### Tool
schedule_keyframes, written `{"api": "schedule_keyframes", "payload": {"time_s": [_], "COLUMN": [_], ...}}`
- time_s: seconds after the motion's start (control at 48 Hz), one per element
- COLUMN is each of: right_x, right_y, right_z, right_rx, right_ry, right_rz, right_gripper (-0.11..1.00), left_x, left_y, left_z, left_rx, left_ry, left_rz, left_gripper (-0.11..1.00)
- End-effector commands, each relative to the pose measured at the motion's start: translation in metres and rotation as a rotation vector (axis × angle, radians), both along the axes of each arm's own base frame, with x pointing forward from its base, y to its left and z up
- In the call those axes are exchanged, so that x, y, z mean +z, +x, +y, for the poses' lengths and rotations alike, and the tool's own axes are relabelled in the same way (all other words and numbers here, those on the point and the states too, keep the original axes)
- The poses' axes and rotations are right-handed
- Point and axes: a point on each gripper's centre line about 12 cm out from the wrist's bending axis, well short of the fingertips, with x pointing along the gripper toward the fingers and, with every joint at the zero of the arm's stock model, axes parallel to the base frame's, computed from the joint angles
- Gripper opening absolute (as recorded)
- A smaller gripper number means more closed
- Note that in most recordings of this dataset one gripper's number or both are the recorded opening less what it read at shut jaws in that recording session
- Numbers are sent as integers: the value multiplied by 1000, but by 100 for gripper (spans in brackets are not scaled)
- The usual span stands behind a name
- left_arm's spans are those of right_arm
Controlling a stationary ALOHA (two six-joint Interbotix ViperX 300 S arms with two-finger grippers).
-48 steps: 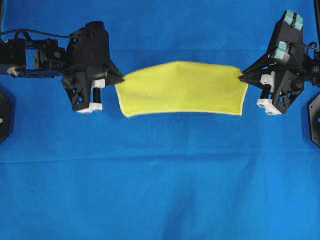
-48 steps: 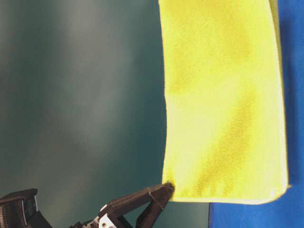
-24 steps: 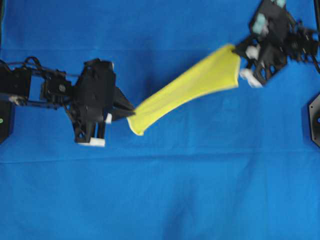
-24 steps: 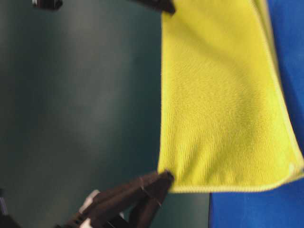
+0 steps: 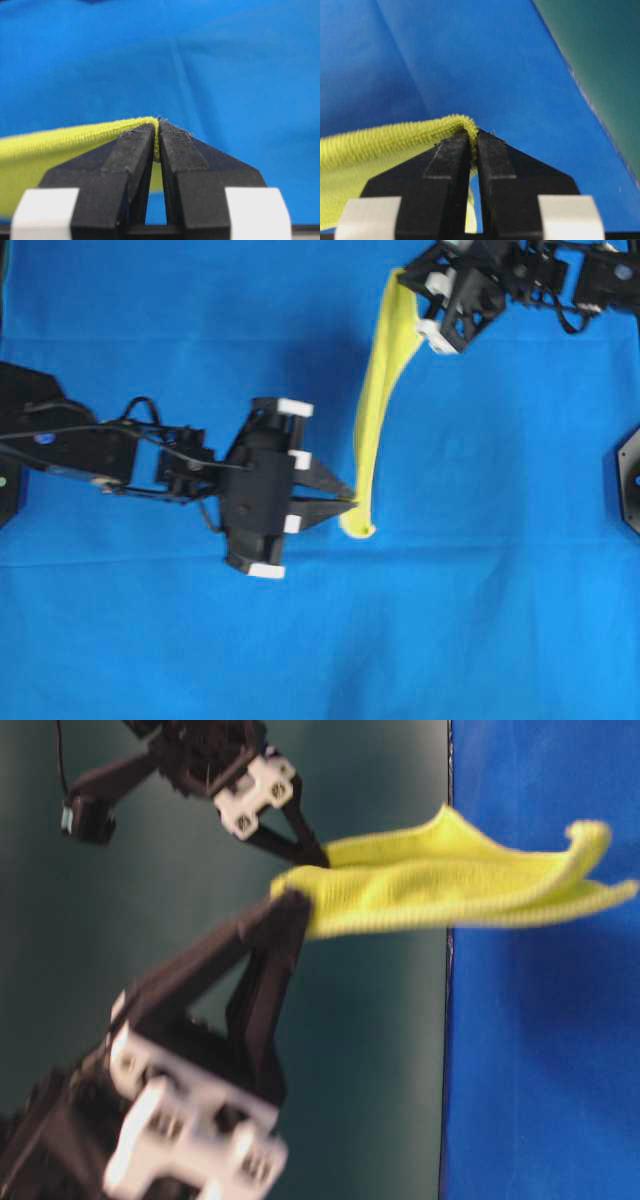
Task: Fold the yellow towel.
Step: 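Lift the strip and rotate it vertical, left gripper swinging down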
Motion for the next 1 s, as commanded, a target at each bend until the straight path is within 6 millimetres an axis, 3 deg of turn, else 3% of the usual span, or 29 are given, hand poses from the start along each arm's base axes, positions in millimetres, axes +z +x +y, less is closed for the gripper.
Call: {"api": "schedule_keyframes", "payload": {"time_s": [0.0, 0.209, 0.521, 0.688, 0.813, 0.98], "right_x": [15, 13, 10, -1, -14, -32], "right_y": [6, -2, -62, -82, -79, -49], "right_z": [-10, -9, 3, 14, 14, 6], "right_rx": [-10, -19, -83, -98, -85, -28], "right_ry": [-27, -23, -18, 1, 18, 39], "right_rz": [-38, -32, -32, -3, 8, -30], "right_gripper": [4, 4, 4, 4, 4, 4], "left_x": [16, 6, -5, -14, -26, -41], "left_y": [11, 31, 100, 121, 122, 104], "left_z": [-10, -8, -12, -15, -15, -13], "left_rx": [-21, -13, -7, -8, -6, 25], "left_ry": [-3, 3, 13, 11, 12, -56], "left_rz": [-55, -55, -118, -120, -74, -8], "left_gripper": [4, 4, 4, 4, 4, 4]}}
